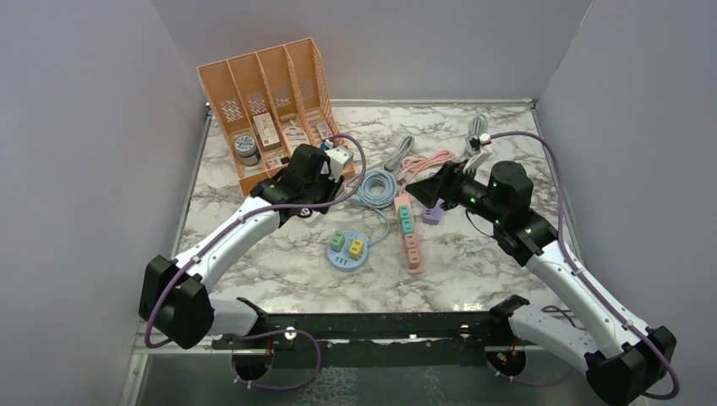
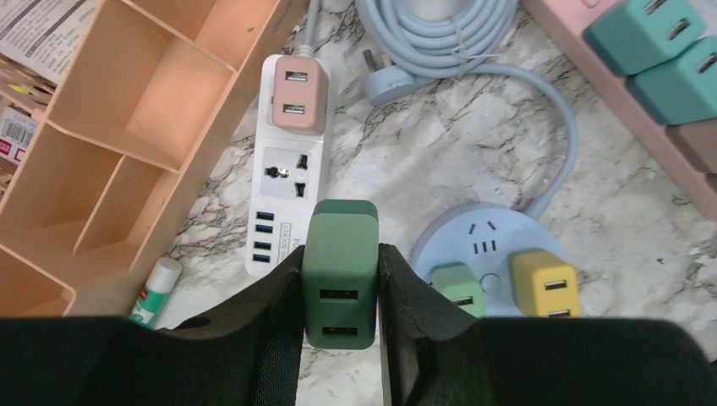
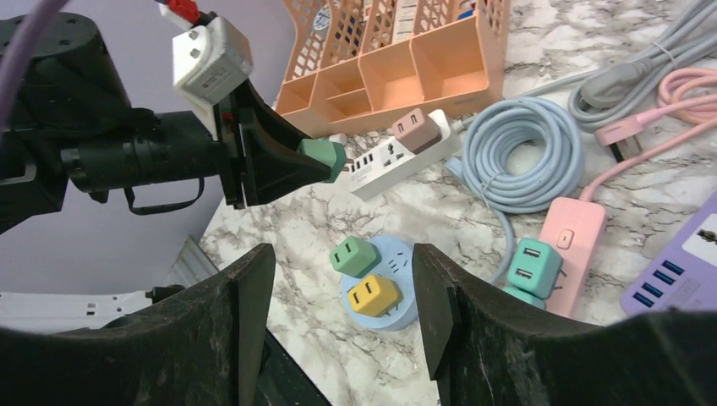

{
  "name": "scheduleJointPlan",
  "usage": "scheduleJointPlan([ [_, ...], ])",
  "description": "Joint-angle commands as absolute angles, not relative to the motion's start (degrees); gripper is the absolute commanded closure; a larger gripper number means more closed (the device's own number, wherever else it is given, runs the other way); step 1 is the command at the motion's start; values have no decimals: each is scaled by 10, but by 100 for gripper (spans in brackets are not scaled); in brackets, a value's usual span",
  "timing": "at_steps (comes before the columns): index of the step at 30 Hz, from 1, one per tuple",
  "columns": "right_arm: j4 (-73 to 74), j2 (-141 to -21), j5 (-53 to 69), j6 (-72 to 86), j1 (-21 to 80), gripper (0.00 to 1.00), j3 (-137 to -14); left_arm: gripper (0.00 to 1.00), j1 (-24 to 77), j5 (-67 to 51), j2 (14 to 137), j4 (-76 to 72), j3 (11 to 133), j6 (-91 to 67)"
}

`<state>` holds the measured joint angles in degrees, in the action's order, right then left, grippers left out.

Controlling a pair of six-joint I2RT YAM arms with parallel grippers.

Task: Insert the plug

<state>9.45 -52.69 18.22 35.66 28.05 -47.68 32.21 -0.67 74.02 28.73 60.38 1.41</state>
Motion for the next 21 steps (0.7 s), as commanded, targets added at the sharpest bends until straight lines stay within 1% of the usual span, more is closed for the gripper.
scheduleJointPlan([
  [1, 131, -513, 126, 329, 279, 40, -475, 100, 291, -14, 769, 244, 600, 65],
  [4, 152, -507, 96, 321, 279, 41, -476, 100, 273, -42, 784, 233, 596, 69],
  [9, 226, -497, -38, 291, 279, 42, -484, 100, 254, -94, 809, 235, 593, 112],
  [14, 274, -492, -136, 265, 279, 42, -484, 100, 234, -99, 839, 235, 600, 127],
  [21, 295, -482, -197, 273, 279, 43, -467, 100, 225, -80, 869, 229, 619, 142],
])
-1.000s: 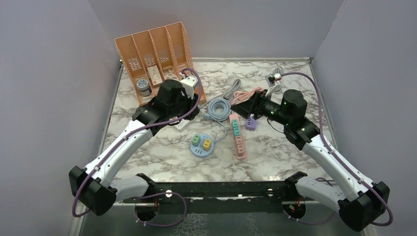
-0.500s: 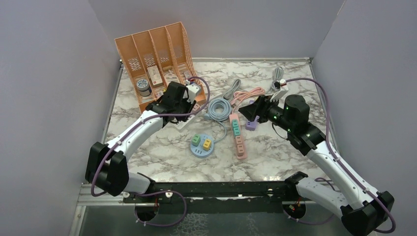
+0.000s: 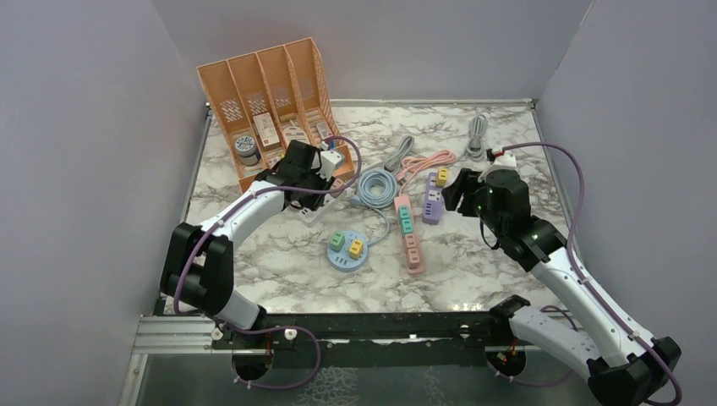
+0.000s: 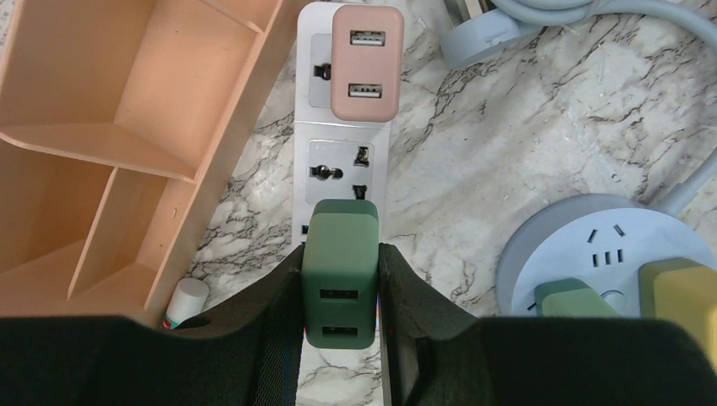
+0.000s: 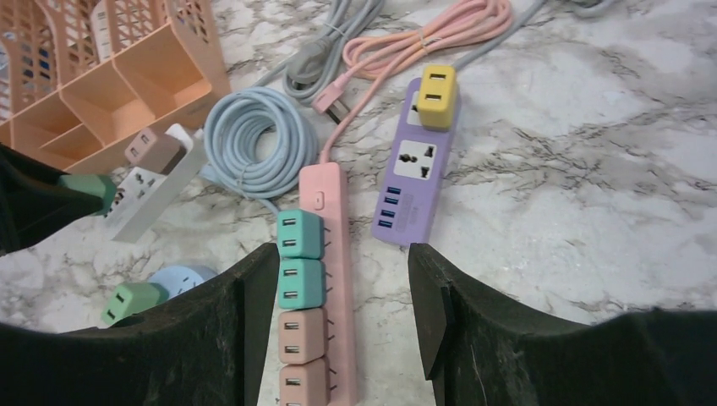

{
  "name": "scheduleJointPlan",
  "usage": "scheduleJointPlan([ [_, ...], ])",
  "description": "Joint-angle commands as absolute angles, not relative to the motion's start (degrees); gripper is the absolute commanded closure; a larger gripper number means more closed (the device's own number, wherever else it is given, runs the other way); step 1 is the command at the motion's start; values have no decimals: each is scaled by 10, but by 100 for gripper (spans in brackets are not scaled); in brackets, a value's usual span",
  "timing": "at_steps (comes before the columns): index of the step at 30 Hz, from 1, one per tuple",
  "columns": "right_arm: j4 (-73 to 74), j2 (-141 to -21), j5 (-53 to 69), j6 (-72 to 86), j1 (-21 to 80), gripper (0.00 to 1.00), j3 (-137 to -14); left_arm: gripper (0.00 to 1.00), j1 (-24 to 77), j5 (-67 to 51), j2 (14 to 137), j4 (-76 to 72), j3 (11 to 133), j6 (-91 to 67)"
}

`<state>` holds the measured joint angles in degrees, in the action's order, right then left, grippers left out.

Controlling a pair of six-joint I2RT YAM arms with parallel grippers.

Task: Insert the plug

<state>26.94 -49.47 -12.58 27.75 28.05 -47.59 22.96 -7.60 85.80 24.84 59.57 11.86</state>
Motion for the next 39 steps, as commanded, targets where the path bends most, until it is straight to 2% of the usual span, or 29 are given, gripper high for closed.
scheduleJointPlan([
  [1, 295, -481, -197, 275, 279, 43, -465, 100, 223, -79, 873, 230, 621, 143],
  [14, 287, -492, -172, 289, 279, 43, -449, 100, 219, -145, 924, 249, 667, 140],
  [22, 285, -494, -171, 291, 279, 43, -446, 100, 219, -105, 962, 303, 698, 156],
  [29, 280, -496, -170, 290, 279, 43, -443, 100, 220, -130, 994, 349, 722, 155],
  [39, 273, -493, -168, 297, 279, 43, -438, 100, 219, -109, 1010, 410, 762, 168],
])
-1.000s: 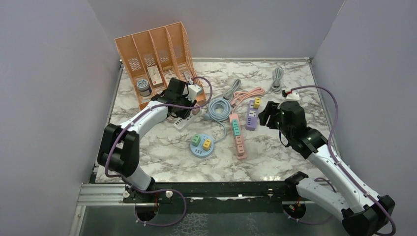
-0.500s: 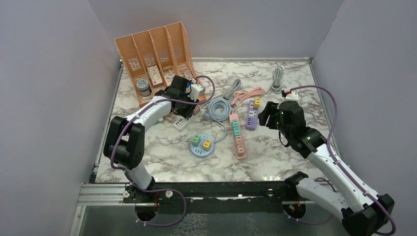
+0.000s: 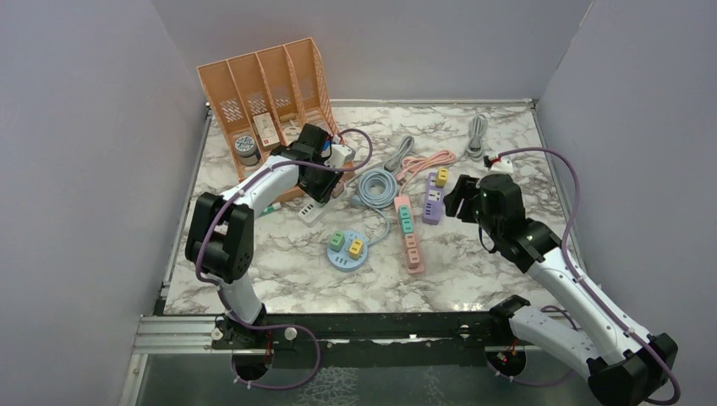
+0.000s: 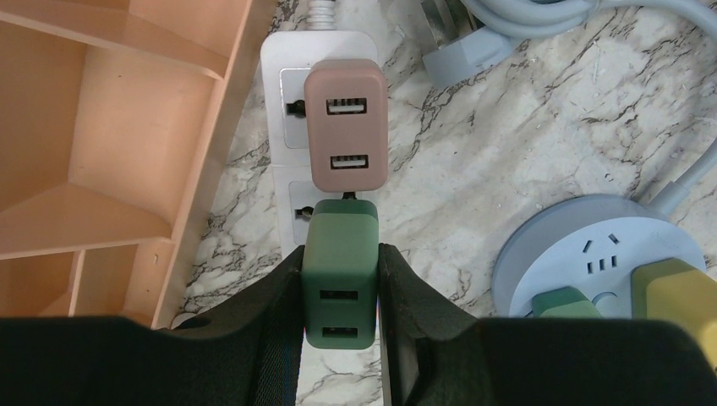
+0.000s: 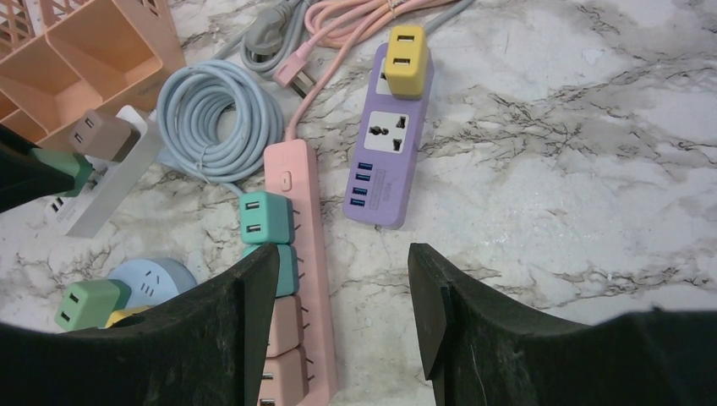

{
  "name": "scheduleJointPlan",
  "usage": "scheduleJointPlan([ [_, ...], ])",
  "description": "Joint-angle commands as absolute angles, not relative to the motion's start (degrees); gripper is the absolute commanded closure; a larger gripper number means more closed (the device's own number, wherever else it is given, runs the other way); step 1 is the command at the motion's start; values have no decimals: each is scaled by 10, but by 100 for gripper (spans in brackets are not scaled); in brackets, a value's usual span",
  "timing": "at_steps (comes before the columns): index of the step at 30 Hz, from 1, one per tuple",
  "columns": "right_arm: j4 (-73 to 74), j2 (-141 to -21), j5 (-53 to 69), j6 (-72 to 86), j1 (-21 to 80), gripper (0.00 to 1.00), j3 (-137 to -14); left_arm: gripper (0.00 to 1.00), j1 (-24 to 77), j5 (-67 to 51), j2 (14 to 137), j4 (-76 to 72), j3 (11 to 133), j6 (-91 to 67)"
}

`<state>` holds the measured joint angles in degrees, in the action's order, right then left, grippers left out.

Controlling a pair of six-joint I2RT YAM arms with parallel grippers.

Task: Insert the plug

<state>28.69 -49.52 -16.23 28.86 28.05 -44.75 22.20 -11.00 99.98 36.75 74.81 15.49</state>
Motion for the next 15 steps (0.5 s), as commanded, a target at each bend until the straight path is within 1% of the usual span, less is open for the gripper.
scheduleJointPlan([
  [1, 273, -493, -167, 297, 279, 43, -437, 100, 219, -110, 1012, 414, 764, 168],
  [7, 273, -493, -165, 296, 279, 43, -433, 100, 221, -122, 1022, 431, 774, 154],
  [10, 269, -495, -161, 298, 279, 43, -432, 100, 221, -107, 1031, 429, 773, 150],
  [15, 267, -496, -157, 297, 279, 43, -432, 100, 223, -105, 1037, 400, 764, 142],
])
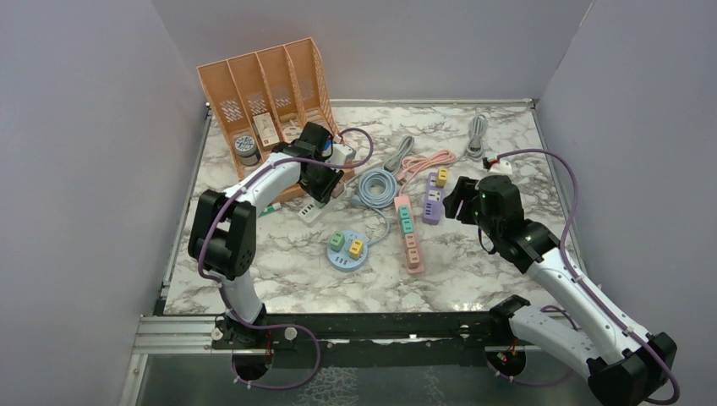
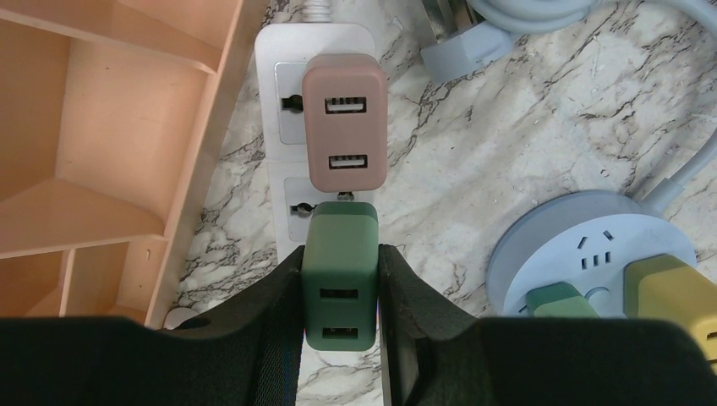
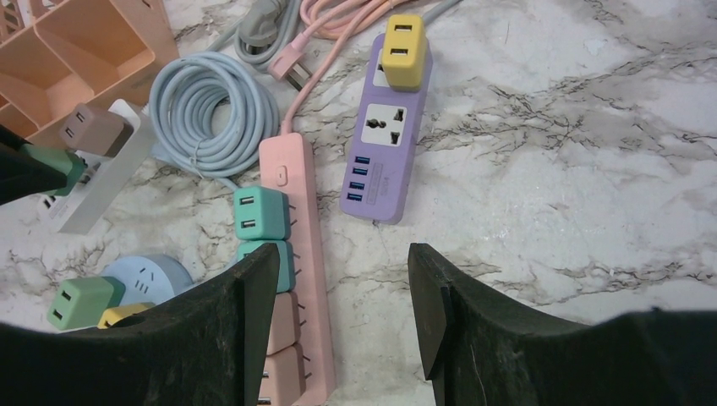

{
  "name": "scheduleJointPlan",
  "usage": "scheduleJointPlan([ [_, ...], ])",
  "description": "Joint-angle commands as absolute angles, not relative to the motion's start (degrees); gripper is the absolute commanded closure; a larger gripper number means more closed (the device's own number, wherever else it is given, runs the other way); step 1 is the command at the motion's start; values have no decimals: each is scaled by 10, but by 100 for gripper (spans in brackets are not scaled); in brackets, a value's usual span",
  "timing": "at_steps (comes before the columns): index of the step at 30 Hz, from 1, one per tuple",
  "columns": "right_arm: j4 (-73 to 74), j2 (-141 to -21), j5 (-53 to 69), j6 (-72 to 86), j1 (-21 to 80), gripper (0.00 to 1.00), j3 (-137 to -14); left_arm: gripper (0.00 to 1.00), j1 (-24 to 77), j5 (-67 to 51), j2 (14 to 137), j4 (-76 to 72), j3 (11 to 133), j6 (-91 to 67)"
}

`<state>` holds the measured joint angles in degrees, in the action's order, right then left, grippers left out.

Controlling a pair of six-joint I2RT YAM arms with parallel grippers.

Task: Insert the plug

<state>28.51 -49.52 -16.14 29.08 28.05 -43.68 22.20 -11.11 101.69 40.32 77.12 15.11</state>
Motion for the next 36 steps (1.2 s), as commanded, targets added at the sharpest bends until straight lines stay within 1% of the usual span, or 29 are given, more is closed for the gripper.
scheduleJointPlan([
  [1, 267, -496, -157, 296, 279, 43, -432, 100, 225, -108, 1034, 390, 760, 139],
  [10, 268, -491, -163, 295, 279, 43, -430, 100, 227, -107, 978, 287, 693, 136],
  [14, 266, -492, -163, 295, 279, 43, -430, 100, 227, -82, 962, 284, 674, 149],
  [22, 263, -498, -159, 293, 279, 43, -429, 100, 232, -72, 983, 287, 661, 159],
  [29, 263, -495, -162, 293, 279, 43, -426, 100, 252, -3, 1023, 318, 651, 176],
  [36, 264, -495, -165, 292, 279, 43, -426, 100, 253, 14, 1057, 320, 627, 180],
])
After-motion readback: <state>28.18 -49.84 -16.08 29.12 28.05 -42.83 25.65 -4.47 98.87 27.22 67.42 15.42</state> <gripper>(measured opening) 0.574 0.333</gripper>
